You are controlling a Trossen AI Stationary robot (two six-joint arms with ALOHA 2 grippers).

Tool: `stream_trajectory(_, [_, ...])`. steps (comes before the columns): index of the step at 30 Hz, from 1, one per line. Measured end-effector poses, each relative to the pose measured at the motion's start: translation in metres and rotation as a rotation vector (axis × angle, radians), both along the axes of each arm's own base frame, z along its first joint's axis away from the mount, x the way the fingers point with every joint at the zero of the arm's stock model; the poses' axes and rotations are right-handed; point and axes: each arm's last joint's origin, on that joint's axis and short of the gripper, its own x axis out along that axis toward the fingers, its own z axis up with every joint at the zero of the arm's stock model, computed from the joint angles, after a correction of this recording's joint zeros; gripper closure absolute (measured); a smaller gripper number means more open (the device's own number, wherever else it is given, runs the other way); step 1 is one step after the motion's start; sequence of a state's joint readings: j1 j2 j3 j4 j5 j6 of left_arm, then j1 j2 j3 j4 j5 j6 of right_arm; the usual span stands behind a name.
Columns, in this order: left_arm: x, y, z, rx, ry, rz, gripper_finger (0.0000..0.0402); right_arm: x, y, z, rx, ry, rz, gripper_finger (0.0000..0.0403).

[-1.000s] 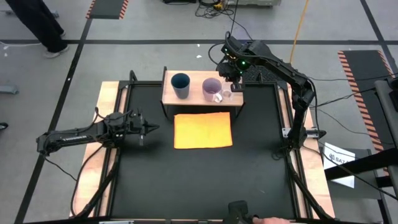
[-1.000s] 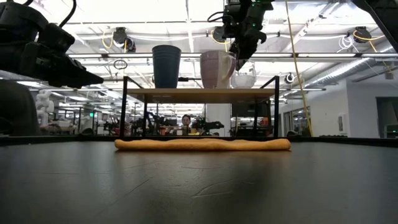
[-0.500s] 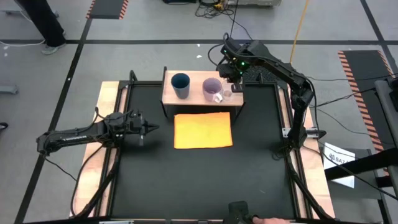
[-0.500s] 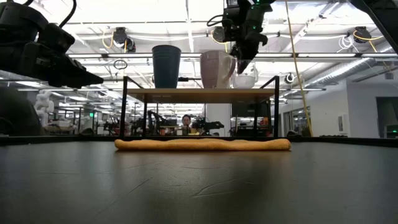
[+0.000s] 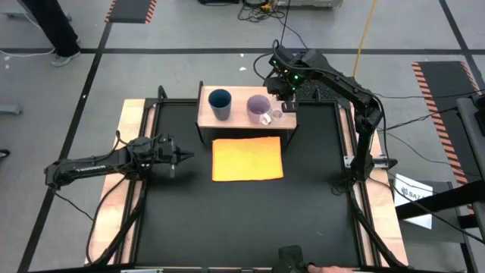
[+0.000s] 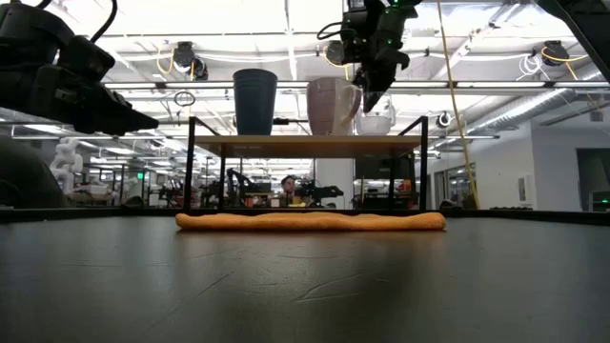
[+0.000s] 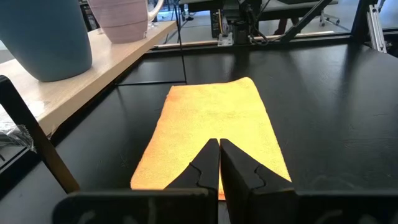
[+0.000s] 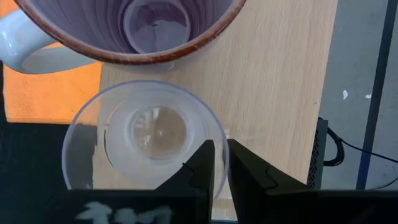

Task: Stack small to large cups/mugs on shelf
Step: Put the transparent mug on the shelf, then return to Home Position

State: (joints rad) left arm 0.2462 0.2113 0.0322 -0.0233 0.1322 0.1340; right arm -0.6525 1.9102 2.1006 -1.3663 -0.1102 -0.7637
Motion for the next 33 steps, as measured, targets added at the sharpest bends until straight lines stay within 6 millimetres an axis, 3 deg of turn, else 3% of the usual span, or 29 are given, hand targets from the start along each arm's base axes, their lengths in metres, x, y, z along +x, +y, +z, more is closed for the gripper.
stream_trajectory(14, [0.0,0.0,0.0,0.0,0.001,0.0,0.0385,-0.001,0.001,0.002,0.005,-0.007,-0.016,0.0324])
stream_trajectory(23, [0.0,0.0,0.0,-0.001,0.0,0.0,0.0385,-0.012,0.01,0.024,-0.025,-0.09,-0.011,0.0323])
stream_trajectory(30, [0.0,0.0,0.0,-0.005,-0.003,0.001,0.0385,-0.014,0.019,0.029,-0.008,-0.081,-0.013,0.0324])
stream_trajectory(33, [0.0,0.0,0.0,-0.007,-0.004,0.002,0.0385,-0.019,0.027,0.032,0.009,-0.048,0.007,0.0342])
